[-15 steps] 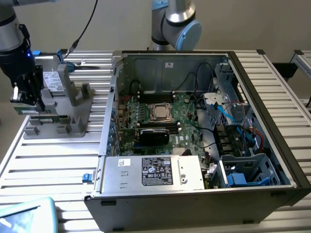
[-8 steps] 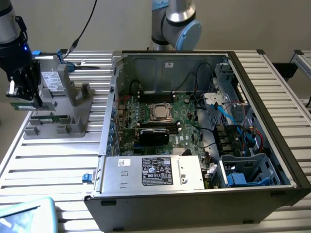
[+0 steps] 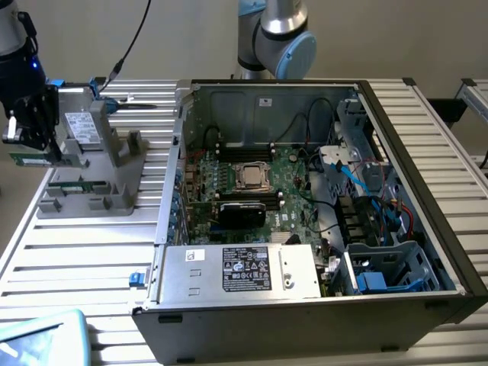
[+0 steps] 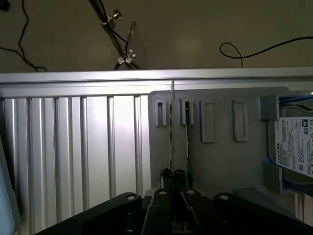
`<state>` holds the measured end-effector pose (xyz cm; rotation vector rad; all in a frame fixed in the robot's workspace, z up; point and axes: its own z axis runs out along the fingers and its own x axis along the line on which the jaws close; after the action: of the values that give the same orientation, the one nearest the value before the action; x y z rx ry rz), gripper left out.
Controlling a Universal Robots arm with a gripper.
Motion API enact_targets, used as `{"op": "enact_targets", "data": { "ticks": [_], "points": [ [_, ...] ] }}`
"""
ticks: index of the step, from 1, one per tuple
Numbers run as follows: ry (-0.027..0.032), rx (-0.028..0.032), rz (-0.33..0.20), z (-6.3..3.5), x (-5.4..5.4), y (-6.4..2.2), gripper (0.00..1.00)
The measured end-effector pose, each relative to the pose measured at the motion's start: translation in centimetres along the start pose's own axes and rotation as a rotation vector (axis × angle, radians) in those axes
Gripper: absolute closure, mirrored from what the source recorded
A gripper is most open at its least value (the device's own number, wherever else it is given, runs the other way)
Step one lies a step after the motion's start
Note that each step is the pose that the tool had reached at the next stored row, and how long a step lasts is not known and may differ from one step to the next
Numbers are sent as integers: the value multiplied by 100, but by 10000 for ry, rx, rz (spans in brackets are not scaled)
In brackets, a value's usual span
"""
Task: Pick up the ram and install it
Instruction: 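Pick up the ram and move it above insertion slot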
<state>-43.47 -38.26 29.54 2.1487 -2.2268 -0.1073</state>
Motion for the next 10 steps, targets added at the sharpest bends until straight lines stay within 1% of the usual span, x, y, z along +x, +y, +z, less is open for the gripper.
{"op": "enact_targets", "data": {
  "ticks": [7, 10],
  "points": [
    [3, -107, 1, -123, -1, 3, 87],
    [5, -167, 3, -186, -2, 2, 87]
  ]
}}
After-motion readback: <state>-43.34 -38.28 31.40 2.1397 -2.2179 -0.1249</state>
